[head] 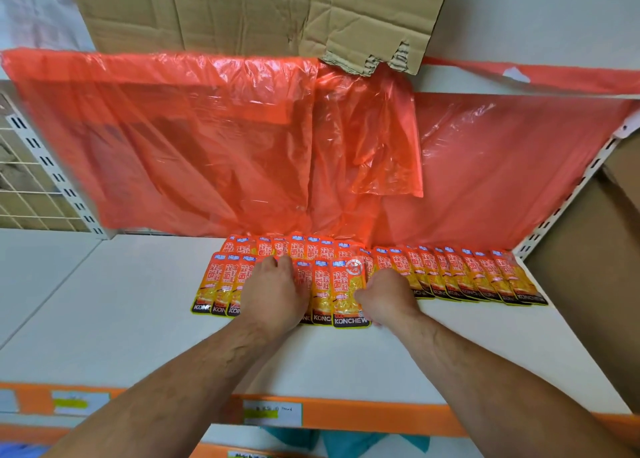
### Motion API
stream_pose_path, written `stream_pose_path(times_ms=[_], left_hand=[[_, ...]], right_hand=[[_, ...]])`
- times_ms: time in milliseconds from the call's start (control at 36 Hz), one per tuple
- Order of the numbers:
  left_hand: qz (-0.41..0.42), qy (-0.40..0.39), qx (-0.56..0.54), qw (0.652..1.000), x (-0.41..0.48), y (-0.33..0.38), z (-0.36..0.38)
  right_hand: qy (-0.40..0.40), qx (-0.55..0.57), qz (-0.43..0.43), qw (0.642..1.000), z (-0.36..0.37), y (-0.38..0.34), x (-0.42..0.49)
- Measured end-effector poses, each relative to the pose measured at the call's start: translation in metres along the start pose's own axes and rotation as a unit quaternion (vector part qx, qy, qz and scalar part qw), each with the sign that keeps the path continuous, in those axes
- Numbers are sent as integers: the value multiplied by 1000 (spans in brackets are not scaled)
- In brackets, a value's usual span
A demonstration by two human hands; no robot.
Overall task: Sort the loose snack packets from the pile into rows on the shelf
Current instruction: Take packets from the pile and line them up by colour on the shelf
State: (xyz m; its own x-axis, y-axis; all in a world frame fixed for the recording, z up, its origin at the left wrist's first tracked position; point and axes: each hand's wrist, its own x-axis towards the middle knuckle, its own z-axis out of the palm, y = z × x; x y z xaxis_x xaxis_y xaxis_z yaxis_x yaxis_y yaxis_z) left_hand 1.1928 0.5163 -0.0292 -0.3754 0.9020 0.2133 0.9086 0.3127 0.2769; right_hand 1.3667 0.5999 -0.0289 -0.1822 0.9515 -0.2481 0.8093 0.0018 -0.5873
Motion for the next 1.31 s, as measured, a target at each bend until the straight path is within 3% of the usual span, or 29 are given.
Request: stream_pose_path(times_ms=[417, 722, 833, 944, 1028, 1111, 1306], left_hand=[[20, -9, 3, 1000, -5, -9, -2], [56, 3, 61, 997, -11, -17, -1], [64, 4, 78, 995, -16, -19, -6], [42, 21, 66, 997, -28, -20, -12], [16, -12, 77, 997, -43, -27, -21], [-19, -45, 88, 995, -61, -39, -30], [-115, -28, 119, 986, -102, -72, -48]], right_hand=[[44, -121, -14, 992, 5, -12, -9], [73, -200, -81, 974, 4, -13, -21], [86, -240, -167, 952, 1, -18, -32], [32, -268, -263, 926, 7, -27, -39], [-8, -277, -315, 908, 16, -35, -45], [-35, -272, -347, 897, 29, -43, -49], [-83, -265, -399, 874, 61, -71, -68]])
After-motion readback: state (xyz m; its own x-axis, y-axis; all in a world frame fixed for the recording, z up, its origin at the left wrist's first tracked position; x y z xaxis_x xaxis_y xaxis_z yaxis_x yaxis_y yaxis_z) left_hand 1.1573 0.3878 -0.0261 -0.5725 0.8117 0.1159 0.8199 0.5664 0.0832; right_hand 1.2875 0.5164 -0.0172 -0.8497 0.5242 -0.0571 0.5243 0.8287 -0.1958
